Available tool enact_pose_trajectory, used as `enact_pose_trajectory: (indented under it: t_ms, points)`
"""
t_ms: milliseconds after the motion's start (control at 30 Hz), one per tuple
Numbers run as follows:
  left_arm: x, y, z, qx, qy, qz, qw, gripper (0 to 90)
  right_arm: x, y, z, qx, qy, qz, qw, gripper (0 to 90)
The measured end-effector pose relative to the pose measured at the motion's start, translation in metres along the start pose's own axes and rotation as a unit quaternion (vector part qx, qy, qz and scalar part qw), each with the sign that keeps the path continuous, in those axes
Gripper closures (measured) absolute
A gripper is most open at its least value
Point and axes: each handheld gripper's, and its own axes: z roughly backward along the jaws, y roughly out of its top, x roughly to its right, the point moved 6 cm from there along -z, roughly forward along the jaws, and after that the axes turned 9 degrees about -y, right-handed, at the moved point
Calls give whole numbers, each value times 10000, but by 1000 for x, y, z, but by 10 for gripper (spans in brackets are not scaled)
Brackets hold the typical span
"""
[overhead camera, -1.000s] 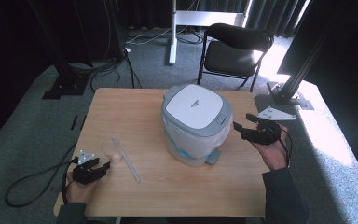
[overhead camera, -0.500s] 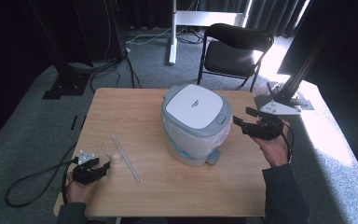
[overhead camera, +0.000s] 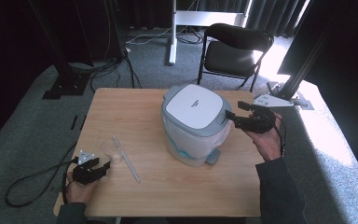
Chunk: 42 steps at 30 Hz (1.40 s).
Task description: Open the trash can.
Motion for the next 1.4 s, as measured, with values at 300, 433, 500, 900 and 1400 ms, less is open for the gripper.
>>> enact_pose_trajectory:
  t_ms: [300,433,500,900,1400]
  points:
    - [0,0,0,-2,3,-2,10000,446,-4,0,-5,-36,102,-36,9999,334]
    - [0,0,0,-4,7,-6,10000,446,-4,-1,-6,-22,199,-114,9997,335]
    - [0,0,0,-3,5,-5,10000,445,-4,-1,-6,-28,286,-164,9995,335]
    - [0,0,-1,-5,8,-2,10000,444,-5,-3,-7,-49,406,-239,9989,340]
    - [0,1,-1,-1,1,-7,10000,443,-4,-5,2,74,84,24,9999,326]
